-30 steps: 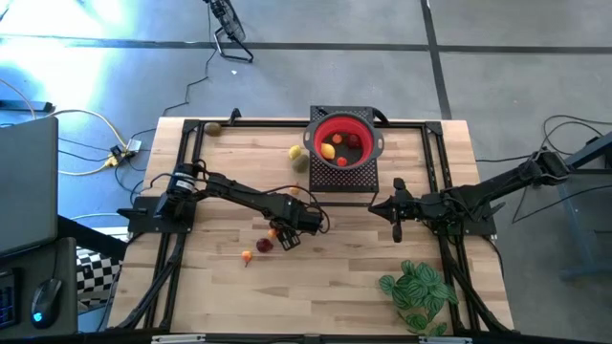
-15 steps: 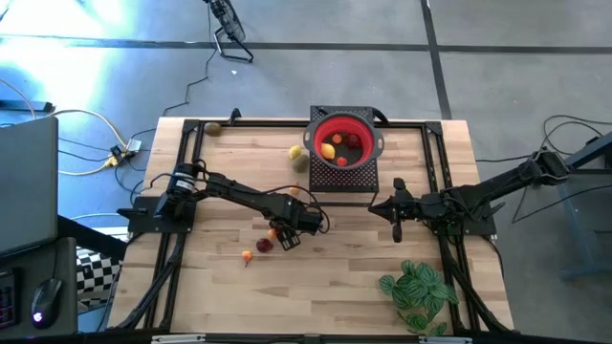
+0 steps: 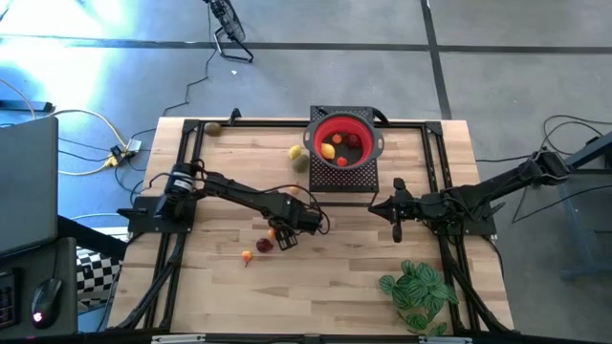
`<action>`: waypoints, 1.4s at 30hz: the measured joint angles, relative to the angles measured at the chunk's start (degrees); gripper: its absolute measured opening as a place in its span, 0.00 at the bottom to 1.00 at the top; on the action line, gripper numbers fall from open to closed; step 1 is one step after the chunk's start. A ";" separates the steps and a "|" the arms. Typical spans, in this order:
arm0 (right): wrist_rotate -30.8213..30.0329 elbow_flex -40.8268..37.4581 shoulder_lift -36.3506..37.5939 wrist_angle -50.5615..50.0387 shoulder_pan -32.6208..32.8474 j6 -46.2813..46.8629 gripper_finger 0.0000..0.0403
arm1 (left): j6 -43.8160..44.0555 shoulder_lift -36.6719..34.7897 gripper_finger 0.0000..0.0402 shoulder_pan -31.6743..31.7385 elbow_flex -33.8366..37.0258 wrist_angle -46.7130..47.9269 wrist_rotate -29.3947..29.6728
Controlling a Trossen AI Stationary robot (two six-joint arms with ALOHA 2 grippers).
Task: Pick & Place Fruit
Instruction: Put the bottom yellow lemon into the red strainer bowl on the shelf
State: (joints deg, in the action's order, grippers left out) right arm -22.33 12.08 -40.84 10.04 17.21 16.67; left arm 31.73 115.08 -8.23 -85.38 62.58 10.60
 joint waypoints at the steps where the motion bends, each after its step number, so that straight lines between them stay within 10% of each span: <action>1: 0.02 0.01 0.01 0.00 0.02 0.00 0.00 | -0.01 -0.56 0.52 0.00 0.00 0.71 0.56; 26: -0.20 -0.01 0.00 -0.02 0.02 -0.32 0.00 | -2.30 -21.14 0.52 0.00 -3.00 2.16 16.07; 42: -0.20 -0.01 0.01 -0.18 0.02 -0.44 0.00 | -23.91 -21.91 0.52 9.19 -15.22 -14.29 21.03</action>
State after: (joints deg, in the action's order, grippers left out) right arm -22.52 12.08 -40.83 9.86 17.23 16.23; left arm 7.82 93.17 0.96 -100.61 48.29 31.63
